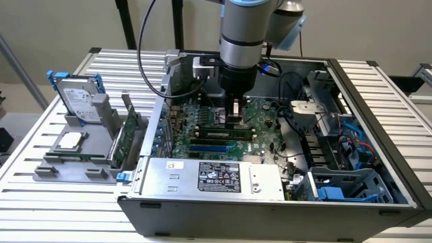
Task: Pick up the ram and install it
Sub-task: 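Press down the ram until it locks into place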
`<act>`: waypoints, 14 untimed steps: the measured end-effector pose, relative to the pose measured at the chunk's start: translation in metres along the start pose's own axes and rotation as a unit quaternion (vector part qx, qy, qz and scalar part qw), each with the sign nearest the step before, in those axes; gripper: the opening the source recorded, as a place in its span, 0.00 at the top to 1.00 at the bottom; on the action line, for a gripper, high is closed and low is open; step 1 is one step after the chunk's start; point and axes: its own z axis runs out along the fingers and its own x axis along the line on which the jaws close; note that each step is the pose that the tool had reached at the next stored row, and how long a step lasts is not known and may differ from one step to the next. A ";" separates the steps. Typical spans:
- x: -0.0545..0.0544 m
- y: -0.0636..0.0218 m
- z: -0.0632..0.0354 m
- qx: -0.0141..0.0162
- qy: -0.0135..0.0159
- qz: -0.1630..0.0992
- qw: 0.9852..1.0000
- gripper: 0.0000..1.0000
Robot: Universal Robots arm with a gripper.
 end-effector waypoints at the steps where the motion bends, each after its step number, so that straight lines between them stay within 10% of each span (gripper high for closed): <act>1: 0.000 0.0000 0.0000 0.000 0.000 0.000 1.000 1.00; 14: -0.003 0.0016 0.0074 0.000 0.000 0.002 1.000 1.00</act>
